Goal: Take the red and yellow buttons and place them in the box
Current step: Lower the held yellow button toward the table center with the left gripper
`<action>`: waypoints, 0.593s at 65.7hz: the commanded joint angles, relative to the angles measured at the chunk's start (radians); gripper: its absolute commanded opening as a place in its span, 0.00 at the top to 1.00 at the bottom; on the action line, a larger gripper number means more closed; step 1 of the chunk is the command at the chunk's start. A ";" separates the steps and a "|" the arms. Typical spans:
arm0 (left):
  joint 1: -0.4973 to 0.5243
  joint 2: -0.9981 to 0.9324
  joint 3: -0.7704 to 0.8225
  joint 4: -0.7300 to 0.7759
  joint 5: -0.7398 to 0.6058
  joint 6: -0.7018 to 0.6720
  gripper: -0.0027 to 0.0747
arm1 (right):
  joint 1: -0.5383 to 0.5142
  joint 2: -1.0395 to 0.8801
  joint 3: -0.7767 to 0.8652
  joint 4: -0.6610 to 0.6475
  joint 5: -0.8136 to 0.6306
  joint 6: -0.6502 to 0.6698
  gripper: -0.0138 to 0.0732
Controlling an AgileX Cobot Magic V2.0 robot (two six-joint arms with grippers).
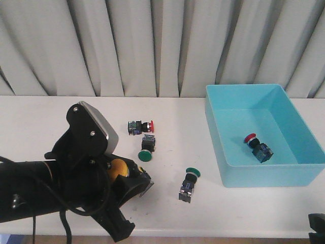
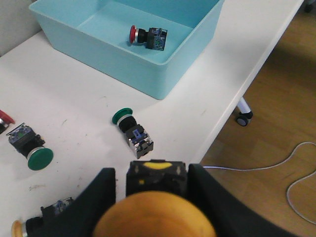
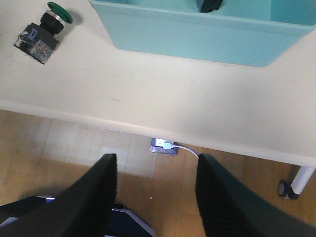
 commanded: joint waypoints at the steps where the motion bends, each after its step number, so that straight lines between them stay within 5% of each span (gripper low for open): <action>1: 0.017 0.010 -0.042 -0.131 -0.053 0.090 0.72 | -0.003 -0.002 -0.026 0.001 -0.045 0.000 0.43; 11: 0.027 0.049 -0.066 -0.281 -0.029 0.193 0.71 | -0.003 -0.002 -0.026 0.001 -0.045 0.000 0.43; 39: 0.070 0.062 -0.103 -0.238 0.039 0.126 0.71 | -0.003 -0.002 -0.026 0.001 -0.043 0.000 0.43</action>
